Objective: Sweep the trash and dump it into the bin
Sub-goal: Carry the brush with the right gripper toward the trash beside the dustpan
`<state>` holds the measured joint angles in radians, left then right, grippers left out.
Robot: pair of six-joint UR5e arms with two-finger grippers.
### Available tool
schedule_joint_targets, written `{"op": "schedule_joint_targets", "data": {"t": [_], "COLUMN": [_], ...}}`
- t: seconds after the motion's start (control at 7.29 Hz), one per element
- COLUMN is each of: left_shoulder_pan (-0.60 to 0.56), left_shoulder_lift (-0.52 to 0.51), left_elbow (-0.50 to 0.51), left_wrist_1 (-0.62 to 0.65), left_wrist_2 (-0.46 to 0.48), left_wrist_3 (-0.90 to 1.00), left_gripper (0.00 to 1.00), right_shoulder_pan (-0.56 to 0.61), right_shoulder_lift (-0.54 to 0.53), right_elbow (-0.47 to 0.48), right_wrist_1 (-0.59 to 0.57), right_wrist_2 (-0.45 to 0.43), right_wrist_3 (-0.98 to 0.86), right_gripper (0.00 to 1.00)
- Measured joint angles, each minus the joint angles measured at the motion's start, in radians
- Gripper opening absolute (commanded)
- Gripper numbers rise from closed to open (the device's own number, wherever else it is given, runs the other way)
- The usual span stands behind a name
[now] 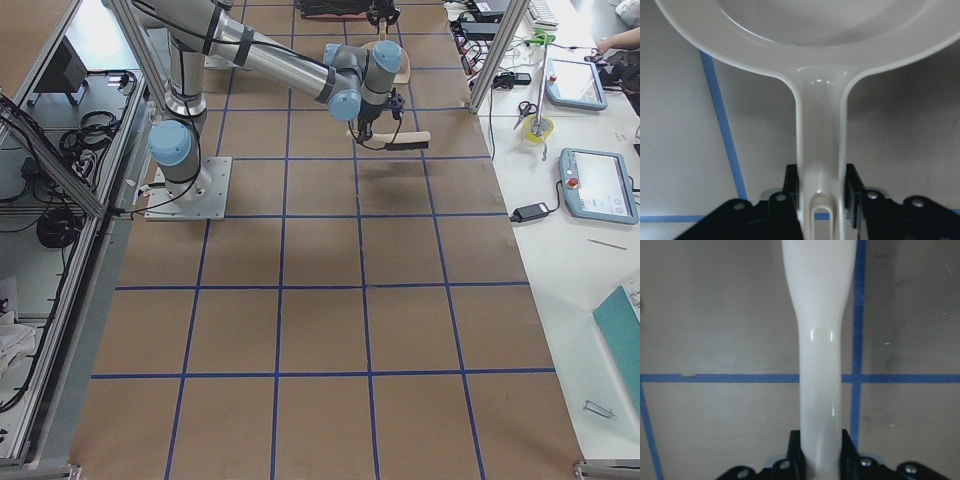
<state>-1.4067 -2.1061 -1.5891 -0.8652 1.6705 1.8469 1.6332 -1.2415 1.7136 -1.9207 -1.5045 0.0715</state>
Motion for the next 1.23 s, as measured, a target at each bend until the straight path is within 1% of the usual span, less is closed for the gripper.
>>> {"op": "schedule_joint_targets", "data": {"t": [0.14, 0.41, 0.96, 1.23], "left_shoulder_pan": [0.0, 0.0, 0.0, 0.0], "left_shoulder_lift": [0.0, 0.001, 0.002, 0.003], "left_elbow": [0.0, 0.0, 0.002, 0.0], "left_wrist_1": [0.0, 0.0, 0.0, 0.0], "left_wrist_2": [0.001, 0.003, 0.003, 0.003], "left_wrist_3": [0.0, 0.0, 0.0, 0.0], "left_gripper": [0.0, 0.0, 0.0, 0.0], "right_shoulder_pan": [0.057, 0.117, 0.218, 0.246], "right_shoulder_lift": [0.006, 0.018, 0.04, 0.059], "right_elbow": [0.001, 0.002, 0.001, 0.0], "right_wrist_1": [0.01, 0.033, 0.027, 0.024], "right_wrist_2": [0.008, 0.043, 0.057, 0.059], "right_wrist_3": [0.07, 0.166, 0.263, 0.301], "right_gripper": [0.0, 0.0, 0.0, 0.0]}}
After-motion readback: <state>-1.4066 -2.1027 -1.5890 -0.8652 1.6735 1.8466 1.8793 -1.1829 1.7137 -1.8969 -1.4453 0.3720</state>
